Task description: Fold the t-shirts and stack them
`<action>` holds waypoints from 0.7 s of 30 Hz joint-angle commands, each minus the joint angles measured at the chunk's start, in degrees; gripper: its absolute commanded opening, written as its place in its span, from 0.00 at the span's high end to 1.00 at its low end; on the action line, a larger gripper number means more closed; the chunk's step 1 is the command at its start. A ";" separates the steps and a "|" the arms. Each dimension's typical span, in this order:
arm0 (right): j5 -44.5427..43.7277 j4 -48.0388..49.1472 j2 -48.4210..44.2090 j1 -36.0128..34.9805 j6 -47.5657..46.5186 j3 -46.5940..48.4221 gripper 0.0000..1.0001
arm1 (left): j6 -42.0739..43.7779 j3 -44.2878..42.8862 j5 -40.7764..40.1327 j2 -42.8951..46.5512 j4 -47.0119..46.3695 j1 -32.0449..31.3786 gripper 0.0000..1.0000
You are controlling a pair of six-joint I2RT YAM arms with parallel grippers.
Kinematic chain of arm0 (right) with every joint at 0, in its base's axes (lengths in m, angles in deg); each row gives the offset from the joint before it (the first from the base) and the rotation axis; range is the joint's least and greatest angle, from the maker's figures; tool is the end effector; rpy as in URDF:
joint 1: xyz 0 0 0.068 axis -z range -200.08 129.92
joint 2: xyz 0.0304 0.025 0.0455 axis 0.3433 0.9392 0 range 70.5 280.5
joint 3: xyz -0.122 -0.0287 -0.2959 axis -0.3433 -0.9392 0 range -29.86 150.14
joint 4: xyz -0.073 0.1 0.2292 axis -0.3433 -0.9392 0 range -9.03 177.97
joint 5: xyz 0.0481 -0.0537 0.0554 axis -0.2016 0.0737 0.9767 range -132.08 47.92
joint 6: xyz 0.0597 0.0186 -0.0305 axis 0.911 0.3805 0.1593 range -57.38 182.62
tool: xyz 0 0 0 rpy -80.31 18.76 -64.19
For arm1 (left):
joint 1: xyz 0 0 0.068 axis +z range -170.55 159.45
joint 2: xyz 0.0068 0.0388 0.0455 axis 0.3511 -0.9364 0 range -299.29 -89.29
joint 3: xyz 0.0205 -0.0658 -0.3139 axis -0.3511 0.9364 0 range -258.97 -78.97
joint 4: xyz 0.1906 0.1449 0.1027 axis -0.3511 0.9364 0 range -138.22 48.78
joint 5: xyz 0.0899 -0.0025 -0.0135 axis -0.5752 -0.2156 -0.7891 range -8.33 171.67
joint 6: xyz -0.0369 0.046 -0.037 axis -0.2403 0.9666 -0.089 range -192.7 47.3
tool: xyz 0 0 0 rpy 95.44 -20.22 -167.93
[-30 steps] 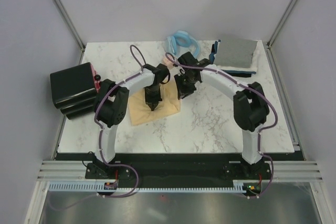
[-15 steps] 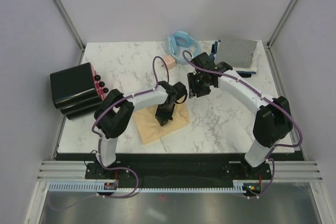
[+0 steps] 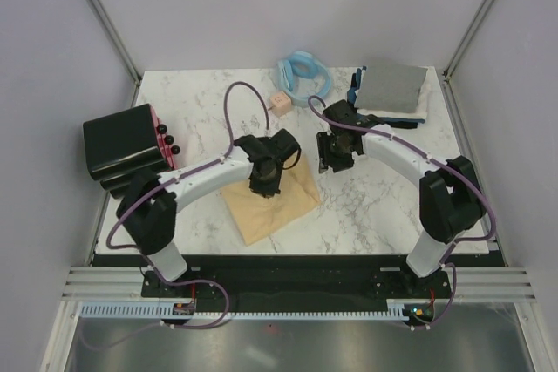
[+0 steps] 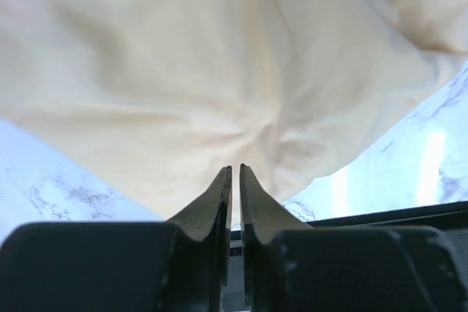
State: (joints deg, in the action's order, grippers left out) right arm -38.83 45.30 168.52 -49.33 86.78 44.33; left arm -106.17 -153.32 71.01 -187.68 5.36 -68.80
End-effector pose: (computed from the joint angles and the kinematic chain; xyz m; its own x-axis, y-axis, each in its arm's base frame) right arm 0.3153 0.1803 0.2609 -0.9378 -0.0567 -0.3426 -0.1354 0.9682 0.2106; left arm 0.2348 -0.2474 0.2528 -0.9323 0.2306 -0.2785 0.2308 0.9724 0.0326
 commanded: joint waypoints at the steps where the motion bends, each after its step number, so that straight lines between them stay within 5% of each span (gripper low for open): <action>1: 4.12 8.64 4.54 1.04 -1.31 1.57 0.46 | -3.62 -0.36 -6.73 7.86 0.29 3.77 0.84; 5: 9.30 14.45 8.23 2.18 -1.40 1.74 0.33 | -3.96 -2.99 -10.79 6.99 4.86 5.70 0.83; 13: 14.59 28.95 12.90 4.20 -1.57 0.25 0.35 | -9.15 -4.23 -8.51 6.19 7.41 7.64 0.84; 21: 23.10 32.83 19.13 4.73 0.80 2.36 0.35 | -11.27 -3.17 -9.12 7.42 9.52 7.64 0.86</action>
State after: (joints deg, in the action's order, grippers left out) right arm -22.07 74.17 183.95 -44.59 86.36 44.55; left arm -114.04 -155.44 63.69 -181.61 13.39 -61.17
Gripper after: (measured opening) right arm 0.650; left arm 0.142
